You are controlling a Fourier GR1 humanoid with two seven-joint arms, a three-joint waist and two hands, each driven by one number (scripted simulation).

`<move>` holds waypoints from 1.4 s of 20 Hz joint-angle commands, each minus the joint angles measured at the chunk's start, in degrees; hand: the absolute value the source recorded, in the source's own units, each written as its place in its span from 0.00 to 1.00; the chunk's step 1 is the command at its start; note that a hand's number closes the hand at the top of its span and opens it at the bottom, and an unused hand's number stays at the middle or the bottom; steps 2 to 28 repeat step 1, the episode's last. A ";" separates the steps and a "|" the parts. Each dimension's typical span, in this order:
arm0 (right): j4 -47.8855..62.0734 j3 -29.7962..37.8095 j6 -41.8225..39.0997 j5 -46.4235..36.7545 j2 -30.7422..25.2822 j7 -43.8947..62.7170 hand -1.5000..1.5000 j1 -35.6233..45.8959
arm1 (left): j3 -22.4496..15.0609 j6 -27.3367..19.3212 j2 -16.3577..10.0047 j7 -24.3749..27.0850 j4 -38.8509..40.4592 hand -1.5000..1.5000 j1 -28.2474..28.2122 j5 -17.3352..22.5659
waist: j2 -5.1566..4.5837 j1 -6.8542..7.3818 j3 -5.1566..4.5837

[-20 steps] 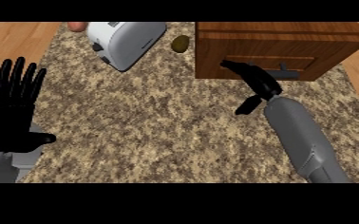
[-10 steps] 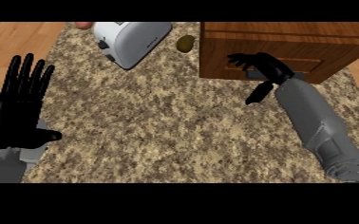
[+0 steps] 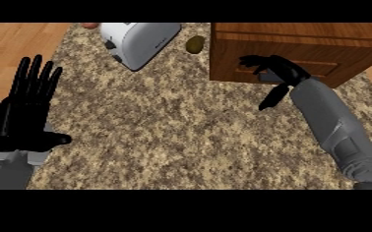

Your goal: Pick up the cup, place it into the drawer and close the drawer

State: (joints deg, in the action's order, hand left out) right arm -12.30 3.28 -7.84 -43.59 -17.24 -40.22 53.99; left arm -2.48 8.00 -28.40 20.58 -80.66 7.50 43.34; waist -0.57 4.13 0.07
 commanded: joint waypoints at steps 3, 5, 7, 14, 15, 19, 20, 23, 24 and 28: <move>2.41 1.17 4.20 -0.68 -4.20 5.51 0.00 3.39 | 0.17 2.03 -0.44 0.52 0.39 0.00 -1.51 -0.09 | -1.53 1.27 0.10; 2.41 1.17 4.20 -0.68 -4.20 5.51 0.00 3.39 | 0.17 2.03 -0.44 0.52 0.39 0.00 -1.51 -0.09 | -1.53 1.27 0.10; 2.41 1.17 4.20 -0.68 -4.20 5.51 0.00 3.39 | 0.17 2.03 -0.44 0.52 0.39 0.00 -1.51 -0.09 | -1.53 1.27 0.10; 2.41 1.17 4.20 -0.68 -4.20 5.51 0.00 3.39 | 0.17 2.03 -0.44 0.52 0.39 0.00 -1.51 -0.09 | -1.53 1.27 0.10; 2.41 1.17 4.20 -0.68 -4.20 5.51 0.00 3.39 | 0.17 2.03 -0.44 0.52 0.39 0.00 -1.51 -0.09 | -1.53 1.27 0.10; 2.41 1.17 4.20 -0.68 -4.20 5.51 0.00 3.39 | 0.17 2.03 -0.44 0.52 0.39 0.00 -1.51 -0.09 | -1.53 1.27 0.10; 2.41 1.17 4.20 -0.68 -4.20 5.51 0.00 3.39 | 0.17 2.03 -0.44 0.52 0.39 0.00 -1.51 -0.09 | -1.53 1.27 0.10; 2.41 1.17 4.20 -0.68 -4.20 5.51 0.00 3.39 | 0.17 2.03 -0.44 0.52 0.39 0.00 -1.51 -0.09 | -1.53 1.27 0.10; 2.41 1.17 4.20 -0.68 -4.20 5.51 0.00 3.39 | 0.17 2.03 -0.44 0.52 0.39 0.00 -1.51 -0.09 | -1.53 1.27 0.10; 2.41 1.17 4.20 -0.68 -4.20 5.51 0.00 3.39 | 0.17 2.03 -0.44 0.52 0.39 0.00 -1.51 -0.09 | -1.53 1.27 0.10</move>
